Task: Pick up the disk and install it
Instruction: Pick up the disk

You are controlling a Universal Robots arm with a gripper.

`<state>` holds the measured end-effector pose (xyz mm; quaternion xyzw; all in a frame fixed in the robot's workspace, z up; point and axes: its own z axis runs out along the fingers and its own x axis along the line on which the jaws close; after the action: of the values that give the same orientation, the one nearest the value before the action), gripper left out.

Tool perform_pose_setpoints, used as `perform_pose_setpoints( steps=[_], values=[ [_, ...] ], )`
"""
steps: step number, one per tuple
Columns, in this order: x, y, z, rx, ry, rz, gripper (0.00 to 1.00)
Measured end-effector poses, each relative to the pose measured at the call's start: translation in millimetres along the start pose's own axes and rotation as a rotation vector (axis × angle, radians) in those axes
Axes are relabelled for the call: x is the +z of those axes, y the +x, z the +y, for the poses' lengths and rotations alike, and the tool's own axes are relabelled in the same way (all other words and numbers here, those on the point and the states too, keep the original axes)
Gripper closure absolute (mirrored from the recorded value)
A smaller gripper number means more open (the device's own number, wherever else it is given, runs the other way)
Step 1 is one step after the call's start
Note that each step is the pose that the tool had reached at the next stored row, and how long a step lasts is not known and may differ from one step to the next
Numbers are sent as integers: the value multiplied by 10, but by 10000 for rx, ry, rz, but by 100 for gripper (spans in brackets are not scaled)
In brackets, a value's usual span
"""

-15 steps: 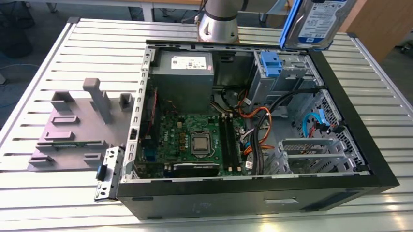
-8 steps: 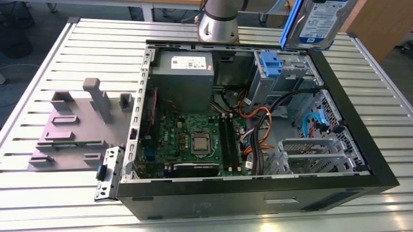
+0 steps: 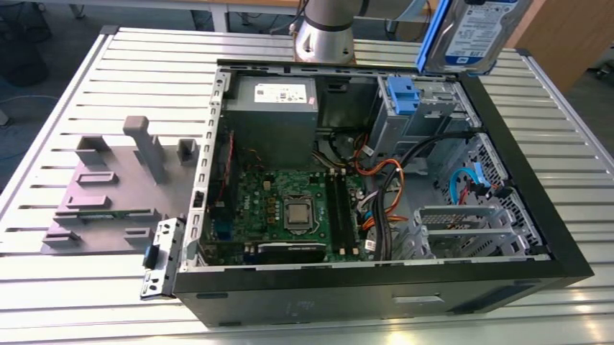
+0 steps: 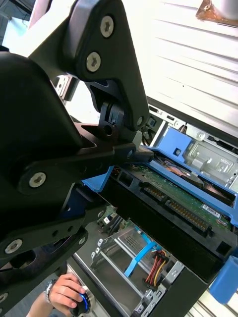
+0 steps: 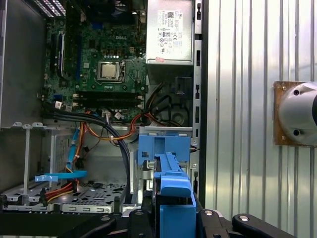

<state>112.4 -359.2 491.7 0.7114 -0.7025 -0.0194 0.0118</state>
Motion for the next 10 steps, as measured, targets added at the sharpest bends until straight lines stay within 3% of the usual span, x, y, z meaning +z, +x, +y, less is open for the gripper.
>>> perform_pose_setpoints(
  steps=[10],
  values=[
    [0, 88, 1, -1, 1, -15, 64]
  ],
)
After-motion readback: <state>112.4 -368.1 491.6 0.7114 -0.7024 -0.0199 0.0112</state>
